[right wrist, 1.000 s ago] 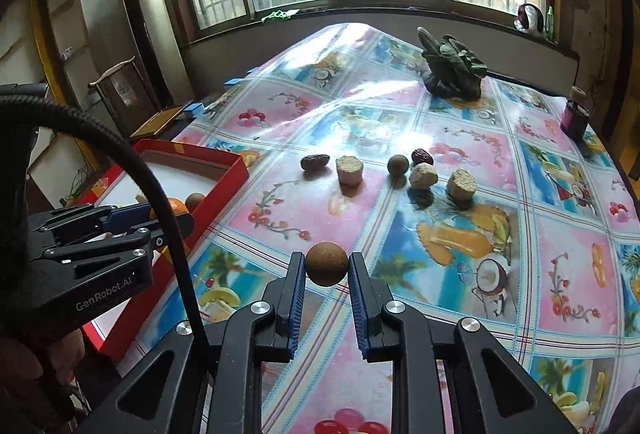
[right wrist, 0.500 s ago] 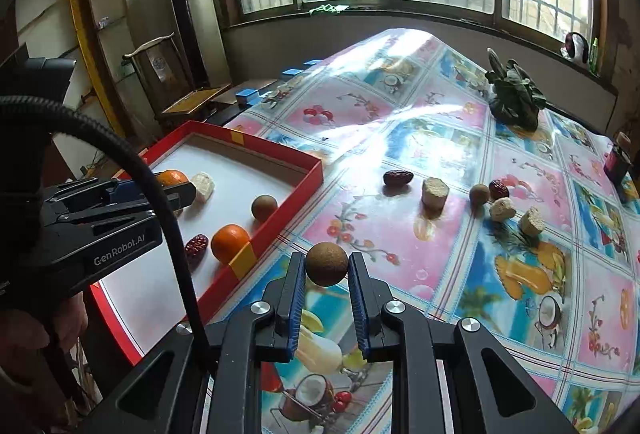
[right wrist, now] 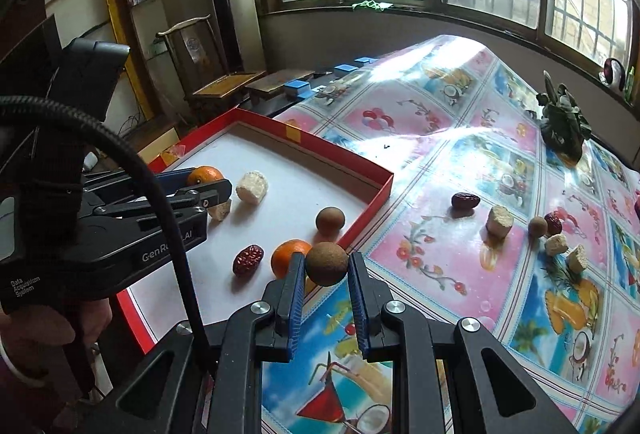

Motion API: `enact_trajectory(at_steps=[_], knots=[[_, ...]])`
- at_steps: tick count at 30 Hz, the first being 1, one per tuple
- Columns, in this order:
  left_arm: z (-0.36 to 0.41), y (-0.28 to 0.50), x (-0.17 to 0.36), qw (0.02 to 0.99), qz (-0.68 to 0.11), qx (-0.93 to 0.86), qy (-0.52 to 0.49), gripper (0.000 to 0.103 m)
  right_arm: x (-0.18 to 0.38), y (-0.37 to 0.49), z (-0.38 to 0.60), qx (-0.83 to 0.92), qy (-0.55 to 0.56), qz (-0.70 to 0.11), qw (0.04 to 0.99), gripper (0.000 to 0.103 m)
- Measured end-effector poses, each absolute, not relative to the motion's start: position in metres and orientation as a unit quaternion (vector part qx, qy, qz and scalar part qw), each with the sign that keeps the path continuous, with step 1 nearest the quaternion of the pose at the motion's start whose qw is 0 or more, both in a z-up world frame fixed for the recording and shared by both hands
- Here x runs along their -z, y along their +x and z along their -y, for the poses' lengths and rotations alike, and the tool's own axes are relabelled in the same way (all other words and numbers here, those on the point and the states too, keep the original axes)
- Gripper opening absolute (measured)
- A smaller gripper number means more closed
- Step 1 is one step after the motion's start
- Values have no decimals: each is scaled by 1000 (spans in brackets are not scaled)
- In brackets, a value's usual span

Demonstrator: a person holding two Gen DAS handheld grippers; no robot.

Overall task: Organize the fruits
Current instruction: 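Carry the orange and kiwi into the red tray and open both grippers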

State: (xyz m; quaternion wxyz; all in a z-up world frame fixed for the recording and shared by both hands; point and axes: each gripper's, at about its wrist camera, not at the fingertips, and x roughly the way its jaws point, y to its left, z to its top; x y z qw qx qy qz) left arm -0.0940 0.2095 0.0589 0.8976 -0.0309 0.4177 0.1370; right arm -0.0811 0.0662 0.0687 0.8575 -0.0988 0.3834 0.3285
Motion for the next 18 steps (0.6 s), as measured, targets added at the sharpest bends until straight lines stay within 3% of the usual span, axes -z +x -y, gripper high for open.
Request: enact_trajectory(at_steps=[18], knots=[[-255, -90, -47, 885, -431, -161, -74, 31, -50, -94, -131, -404, -131, -399, 813, 21]])
